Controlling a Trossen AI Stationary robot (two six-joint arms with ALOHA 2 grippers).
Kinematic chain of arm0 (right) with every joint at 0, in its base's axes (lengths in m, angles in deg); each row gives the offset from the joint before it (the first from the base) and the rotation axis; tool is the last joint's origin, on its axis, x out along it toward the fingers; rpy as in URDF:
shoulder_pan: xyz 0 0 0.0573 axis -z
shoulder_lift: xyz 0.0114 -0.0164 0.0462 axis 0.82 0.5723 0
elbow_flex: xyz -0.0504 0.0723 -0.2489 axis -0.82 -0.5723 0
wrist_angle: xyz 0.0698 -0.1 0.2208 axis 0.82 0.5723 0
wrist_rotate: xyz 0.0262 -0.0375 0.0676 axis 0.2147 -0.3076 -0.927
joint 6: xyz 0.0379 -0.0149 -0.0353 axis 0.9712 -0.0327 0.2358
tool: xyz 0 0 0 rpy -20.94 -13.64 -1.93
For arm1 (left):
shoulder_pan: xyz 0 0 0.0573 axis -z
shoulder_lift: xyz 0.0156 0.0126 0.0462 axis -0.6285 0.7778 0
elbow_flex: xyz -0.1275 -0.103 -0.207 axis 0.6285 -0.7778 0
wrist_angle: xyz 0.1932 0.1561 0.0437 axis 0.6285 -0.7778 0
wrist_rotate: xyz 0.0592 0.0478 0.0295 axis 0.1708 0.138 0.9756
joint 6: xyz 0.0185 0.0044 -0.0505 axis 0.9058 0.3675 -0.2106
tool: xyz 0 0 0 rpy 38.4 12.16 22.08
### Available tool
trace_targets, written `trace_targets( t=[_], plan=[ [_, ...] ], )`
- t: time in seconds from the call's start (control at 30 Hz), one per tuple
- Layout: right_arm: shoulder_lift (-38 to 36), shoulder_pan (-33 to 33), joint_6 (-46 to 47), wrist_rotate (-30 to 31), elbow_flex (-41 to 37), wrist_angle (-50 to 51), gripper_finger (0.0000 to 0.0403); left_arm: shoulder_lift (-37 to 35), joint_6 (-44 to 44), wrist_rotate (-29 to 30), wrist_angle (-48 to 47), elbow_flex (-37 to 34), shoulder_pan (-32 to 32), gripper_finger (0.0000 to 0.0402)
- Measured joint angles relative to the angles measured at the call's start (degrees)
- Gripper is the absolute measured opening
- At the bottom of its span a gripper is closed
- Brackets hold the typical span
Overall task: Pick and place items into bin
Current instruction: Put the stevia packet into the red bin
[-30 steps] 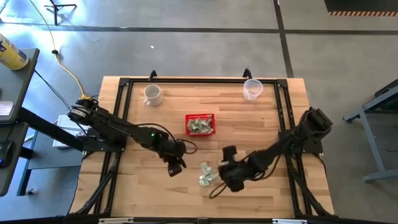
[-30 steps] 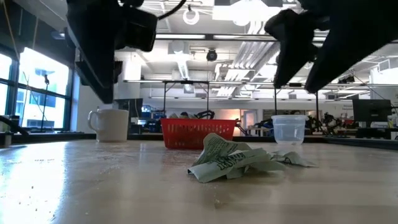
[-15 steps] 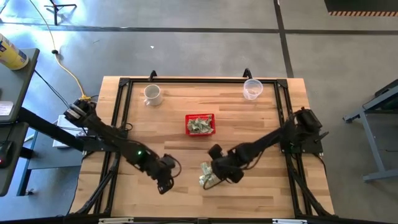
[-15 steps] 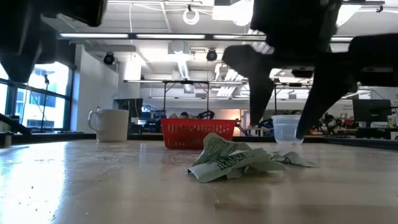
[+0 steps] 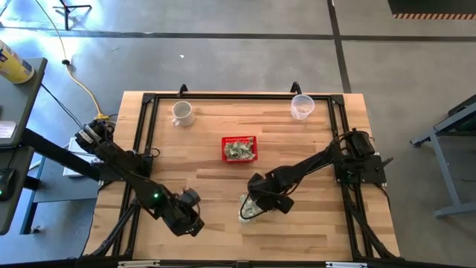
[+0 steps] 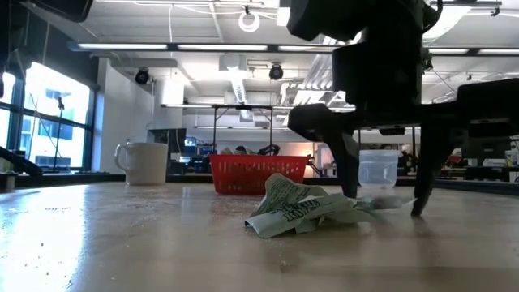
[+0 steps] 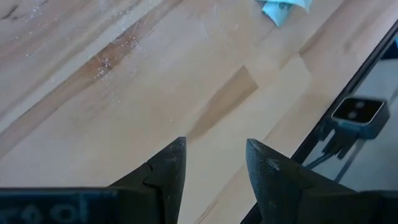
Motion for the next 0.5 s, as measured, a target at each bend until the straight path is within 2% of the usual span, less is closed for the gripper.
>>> trace_targets(
  t=[0.13,0.23,0.33,0.5],
  plan=[
    [1.63,0.00,1.55,0.62,0.31,1.77,0.0241,0.00,-2.68,1.73,0.00,0.00,0.71,0.0200],
    [2.22,0.06,6.85,1.71,0.28,3.50,0.0208,0.00,-2.90,1.80,0.04,0.00,0.56,0.0200],
    [2.22,0.52,12.62,1.61,0.24,4.96,0.0152,0.00,-2.88,2.15,0.02,0.00,0.52,0.0200],
    [1.68,1.50,24.00,2.35,0.18,5.17,0.0034,0.00,-2.72,2.17,-0.30,0.00,0.54,0.0200]
  ],
)
